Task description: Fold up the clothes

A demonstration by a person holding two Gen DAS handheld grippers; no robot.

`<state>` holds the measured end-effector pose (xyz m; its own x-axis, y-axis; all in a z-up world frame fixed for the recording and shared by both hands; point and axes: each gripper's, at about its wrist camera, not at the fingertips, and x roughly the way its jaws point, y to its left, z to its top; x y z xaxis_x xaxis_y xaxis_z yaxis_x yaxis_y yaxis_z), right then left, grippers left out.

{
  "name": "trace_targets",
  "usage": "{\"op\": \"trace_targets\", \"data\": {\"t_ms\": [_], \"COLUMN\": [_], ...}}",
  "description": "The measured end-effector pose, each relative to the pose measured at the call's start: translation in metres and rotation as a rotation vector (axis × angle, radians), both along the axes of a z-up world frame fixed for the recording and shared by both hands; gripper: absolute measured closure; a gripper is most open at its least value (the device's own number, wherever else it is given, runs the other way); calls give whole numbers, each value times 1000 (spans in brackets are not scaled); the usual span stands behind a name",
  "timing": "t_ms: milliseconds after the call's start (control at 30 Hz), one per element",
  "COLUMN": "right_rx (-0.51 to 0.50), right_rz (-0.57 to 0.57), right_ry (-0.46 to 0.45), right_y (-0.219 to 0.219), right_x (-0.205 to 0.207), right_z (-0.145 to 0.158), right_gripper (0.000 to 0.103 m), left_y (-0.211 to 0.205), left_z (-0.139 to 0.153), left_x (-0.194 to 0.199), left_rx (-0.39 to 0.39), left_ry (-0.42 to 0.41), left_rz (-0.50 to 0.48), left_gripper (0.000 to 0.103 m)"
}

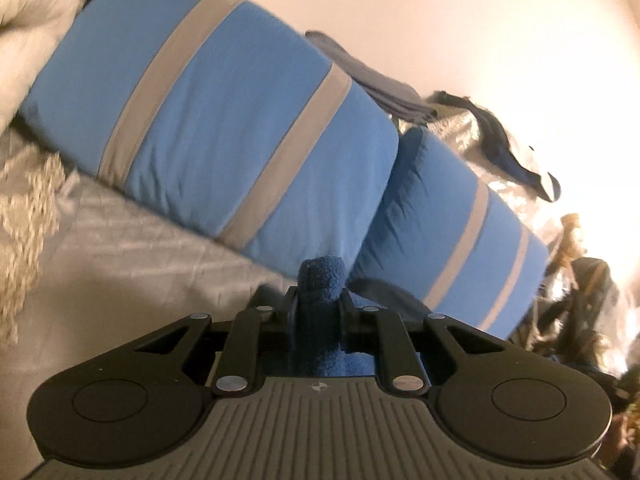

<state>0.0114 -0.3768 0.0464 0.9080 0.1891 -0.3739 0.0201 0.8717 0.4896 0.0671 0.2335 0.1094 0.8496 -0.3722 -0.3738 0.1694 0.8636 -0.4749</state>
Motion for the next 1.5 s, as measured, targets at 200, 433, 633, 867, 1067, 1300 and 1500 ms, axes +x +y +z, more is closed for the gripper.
{"op": "trace_targets", "data": {"t_ms": [200,433,633,867,1067,1300,1500], "right_rx": [-22,-70,-223,-273,-289,-282,-146], "right_rz": [-71,-158,-142,-117,-130,-160,-248], "right_ry": [-46,67,172,141,149,250,326], "right_y": [6,25,56,70,78,79,48], "right_x": [25,79,97,72,44,11,-25], "right_z": [13,-3,-24,-13,-6,-3,-7], "right_gripper": [91,87,21,4,0,0,0], "left_y": [-35,-71,-55,-30,-39,-44,-28], "left_z": [20,-4,-47,-35,-19,-9,-13], "left_x": [25,73,96,67,30,-19,-57], "left_rx": [113,291,289,176,194,76,-9], "left_ry": [-59,38,325,338,291,230,299], "left_rz": [132,230,276,296,260,235,321], "left_gripper": [85,83,53,31,31,27,27]}}
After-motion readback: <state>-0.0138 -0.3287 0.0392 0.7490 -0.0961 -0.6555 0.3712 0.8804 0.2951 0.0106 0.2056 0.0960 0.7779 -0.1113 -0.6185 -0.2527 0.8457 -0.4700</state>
